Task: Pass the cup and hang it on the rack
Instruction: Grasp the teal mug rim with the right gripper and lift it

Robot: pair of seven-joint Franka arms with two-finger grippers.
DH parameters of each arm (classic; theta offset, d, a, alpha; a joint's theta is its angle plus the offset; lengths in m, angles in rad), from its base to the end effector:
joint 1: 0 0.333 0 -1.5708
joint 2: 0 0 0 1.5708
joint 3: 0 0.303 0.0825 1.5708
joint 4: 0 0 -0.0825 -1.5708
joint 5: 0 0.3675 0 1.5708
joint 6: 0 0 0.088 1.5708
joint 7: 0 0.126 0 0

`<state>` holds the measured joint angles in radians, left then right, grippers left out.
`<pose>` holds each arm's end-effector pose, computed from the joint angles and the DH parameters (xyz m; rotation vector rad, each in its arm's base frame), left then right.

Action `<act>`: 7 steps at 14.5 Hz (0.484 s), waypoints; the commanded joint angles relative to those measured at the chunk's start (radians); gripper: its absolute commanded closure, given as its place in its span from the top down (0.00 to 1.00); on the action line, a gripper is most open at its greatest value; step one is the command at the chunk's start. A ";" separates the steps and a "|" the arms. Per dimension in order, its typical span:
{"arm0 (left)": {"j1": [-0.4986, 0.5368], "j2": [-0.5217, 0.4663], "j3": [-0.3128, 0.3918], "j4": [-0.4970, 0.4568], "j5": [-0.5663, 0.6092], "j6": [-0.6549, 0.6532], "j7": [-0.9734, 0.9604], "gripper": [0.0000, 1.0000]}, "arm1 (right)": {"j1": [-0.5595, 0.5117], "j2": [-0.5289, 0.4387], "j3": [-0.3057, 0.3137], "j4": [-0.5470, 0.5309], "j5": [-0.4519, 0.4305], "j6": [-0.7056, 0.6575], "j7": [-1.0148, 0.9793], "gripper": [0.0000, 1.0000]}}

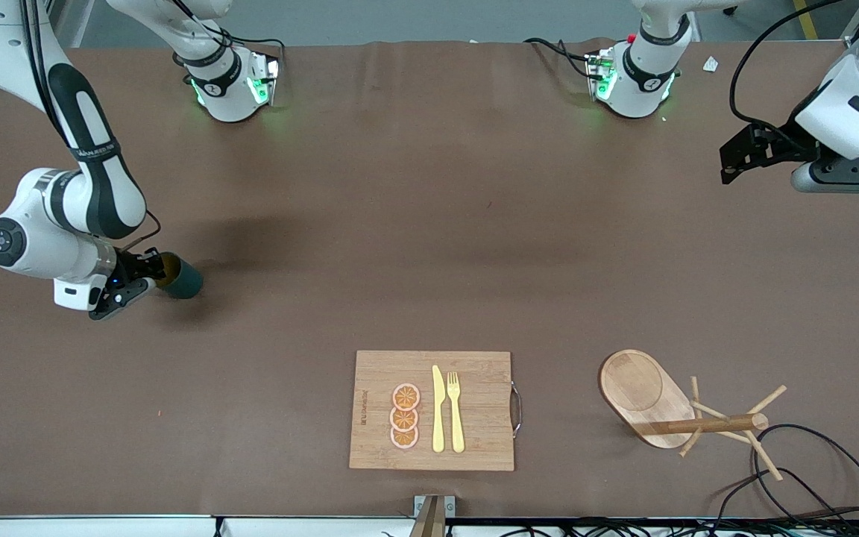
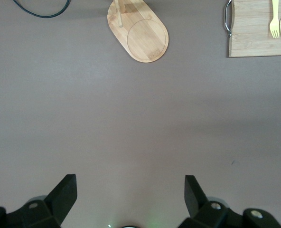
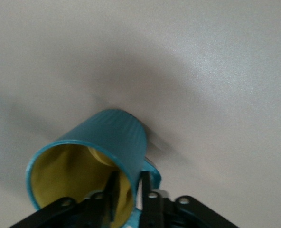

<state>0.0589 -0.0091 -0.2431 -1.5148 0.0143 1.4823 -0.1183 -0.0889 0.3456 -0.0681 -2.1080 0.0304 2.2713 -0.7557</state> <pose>0.5175 -0.0951 0.6148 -3.1200 0.1011 0.0326 0.5346 -0.0839 0.2192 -2.9263 -0.8715 0.2504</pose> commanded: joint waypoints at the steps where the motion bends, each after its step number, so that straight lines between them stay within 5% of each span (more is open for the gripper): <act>1: -0.007 0.008 -0.007 0.018 0.015 -0.007 -0.012 1.00 | -0.003 -0.008 0.005 0.006 0.013 -0.010 -0.018 0.00; 7: -0.011 0.032 -0.007 0.030 0.012 0.010 -0.012 1.00 | 0.102 -0.039 0.007 0.063 0.014 -0.159 0.212 0.00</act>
<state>0.0515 0.0013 -0.2463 -1.5149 0.0143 1.4852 -0.1183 -0.0478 0.3418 -0.0607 -2.0369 0.0359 2.1512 -0.6574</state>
